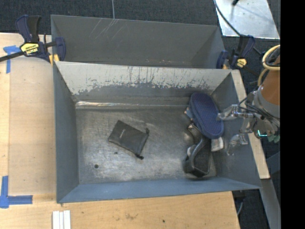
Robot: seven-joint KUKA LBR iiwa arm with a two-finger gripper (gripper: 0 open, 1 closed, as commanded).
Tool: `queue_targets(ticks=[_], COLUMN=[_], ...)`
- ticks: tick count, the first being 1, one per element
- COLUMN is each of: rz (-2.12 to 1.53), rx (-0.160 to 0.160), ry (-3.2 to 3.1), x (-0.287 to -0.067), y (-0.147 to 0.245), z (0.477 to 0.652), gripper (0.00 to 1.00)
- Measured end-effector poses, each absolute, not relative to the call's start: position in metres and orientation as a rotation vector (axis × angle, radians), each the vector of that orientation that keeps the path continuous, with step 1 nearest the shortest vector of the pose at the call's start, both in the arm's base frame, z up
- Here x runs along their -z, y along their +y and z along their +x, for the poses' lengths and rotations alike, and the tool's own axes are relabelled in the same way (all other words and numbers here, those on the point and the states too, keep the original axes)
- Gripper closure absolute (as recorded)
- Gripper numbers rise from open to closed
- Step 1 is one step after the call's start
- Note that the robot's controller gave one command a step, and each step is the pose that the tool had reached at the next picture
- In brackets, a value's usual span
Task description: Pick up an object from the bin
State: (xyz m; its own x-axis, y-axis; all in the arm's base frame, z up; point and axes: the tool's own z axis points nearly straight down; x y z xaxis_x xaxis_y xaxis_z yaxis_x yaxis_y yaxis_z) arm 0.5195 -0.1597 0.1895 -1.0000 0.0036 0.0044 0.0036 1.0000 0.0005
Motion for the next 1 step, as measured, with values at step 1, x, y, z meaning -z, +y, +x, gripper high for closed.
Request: queue_targets(ticks=[1], rz=[0.254], rx=[-0.022], ry=[-3.162], x=[-0.1102], y=[-0.1329], z=[0.5493], gripper=[0.00])
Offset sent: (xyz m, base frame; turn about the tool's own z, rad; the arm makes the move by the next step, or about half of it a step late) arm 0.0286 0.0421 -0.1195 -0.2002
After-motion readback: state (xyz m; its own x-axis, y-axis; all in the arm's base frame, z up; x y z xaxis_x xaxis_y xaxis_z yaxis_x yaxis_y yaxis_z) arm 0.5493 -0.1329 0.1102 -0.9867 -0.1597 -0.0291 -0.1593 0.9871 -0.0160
